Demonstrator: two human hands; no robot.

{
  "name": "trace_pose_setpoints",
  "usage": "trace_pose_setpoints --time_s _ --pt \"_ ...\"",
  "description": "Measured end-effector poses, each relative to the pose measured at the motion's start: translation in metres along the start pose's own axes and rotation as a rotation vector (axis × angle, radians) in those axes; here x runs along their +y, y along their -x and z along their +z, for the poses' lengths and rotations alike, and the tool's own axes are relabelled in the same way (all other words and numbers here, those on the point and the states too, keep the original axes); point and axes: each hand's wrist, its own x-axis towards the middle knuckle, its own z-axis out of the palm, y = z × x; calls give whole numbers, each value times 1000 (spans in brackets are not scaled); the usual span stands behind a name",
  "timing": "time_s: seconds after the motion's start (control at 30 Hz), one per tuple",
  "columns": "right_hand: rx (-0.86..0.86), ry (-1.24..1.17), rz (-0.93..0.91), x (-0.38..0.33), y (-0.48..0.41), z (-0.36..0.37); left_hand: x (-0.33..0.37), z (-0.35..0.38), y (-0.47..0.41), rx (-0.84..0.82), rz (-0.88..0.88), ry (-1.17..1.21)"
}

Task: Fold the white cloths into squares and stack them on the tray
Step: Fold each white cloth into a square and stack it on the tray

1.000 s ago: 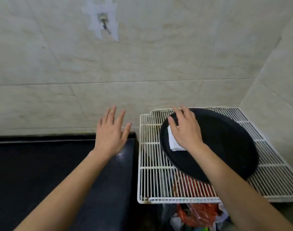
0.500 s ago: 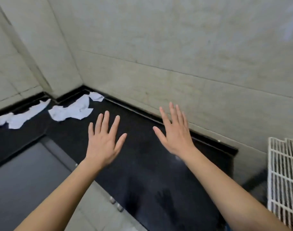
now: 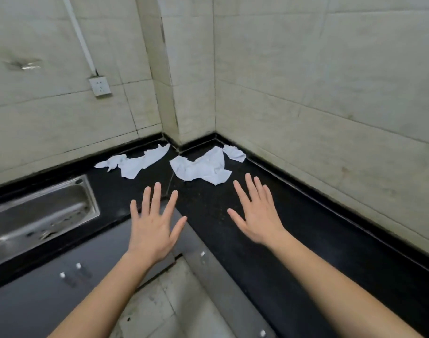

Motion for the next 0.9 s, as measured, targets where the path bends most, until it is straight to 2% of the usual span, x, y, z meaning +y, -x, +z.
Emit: trace_pose_setpoints --time_s 0.2,0.33,0.63,0.9 --pt "-53 -17 -118 -71 -79 46 -81 32 -20 -60 -160 60" --pt "-76 -28 -177 -99 -127 81 -118 56 -39 -96 -196 51" --pt "-197 -126 -237 -151 -311 187 -222 135 -153 -302 -312 -8" --pt "-347 -145 -275 -190 -446 240 -292 172 -243 -367 -370 9"
